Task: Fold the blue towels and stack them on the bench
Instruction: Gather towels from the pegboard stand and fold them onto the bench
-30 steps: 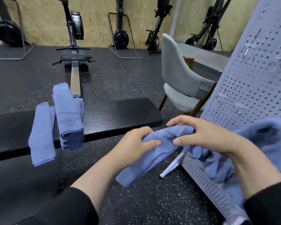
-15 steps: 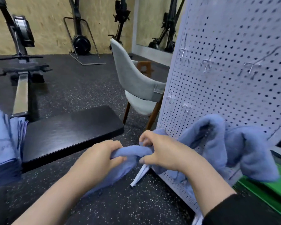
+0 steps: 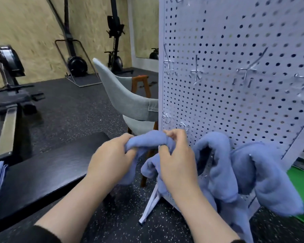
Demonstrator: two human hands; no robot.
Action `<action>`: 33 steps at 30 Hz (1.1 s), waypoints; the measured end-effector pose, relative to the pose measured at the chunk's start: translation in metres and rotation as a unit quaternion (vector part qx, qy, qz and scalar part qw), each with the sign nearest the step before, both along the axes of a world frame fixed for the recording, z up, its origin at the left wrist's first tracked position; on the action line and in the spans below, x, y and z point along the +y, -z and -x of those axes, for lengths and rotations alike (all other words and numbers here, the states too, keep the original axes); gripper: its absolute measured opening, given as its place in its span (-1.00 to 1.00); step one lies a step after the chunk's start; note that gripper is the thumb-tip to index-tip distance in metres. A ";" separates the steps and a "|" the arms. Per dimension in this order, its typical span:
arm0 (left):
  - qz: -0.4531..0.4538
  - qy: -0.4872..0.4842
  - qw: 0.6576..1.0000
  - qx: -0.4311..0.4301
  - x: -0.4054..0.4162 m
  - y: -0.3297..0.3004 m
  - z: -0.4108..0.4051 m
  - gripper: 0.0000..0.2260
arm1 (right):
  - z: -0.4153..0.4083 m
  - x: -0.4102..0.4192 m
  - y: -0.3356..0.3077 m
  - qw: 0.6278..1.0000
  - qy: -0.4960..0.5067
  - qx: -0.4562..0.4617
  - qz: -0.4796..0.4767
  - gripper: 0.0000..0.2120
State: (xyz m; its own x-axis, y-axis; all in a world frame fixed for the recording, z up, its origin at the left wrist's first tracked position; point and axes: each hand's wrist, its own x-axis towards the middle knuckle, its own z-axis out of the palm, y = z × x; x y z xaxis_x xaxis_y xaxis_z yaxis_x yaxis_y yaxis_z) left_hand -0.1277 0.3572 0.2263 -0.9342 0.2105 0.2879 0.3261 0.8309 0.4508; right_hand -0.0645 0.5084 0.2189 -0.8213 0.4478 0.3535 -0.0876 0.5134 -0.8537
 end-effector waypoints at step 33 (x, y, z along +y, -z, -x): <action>-0.255 0.068 0.947 -0.181 0.114 0.076 0.049 -0.82 | 0.066 0.038 0.032 0.989 0.140 -0.023 0.048 -0.42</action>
State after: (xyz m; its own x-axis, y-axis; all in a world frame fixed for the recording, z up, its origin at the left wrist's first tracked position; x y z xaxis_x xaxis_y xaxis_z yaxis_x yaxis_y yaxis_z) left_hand -0.1763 0.4712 0.1506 -0.9652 0.2567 0.0503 0.1619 0.4354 0.8856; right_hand -0.1301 0.5461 0.1867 -0.6747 0.6899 0.2624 0.0871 0.4275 -0.8998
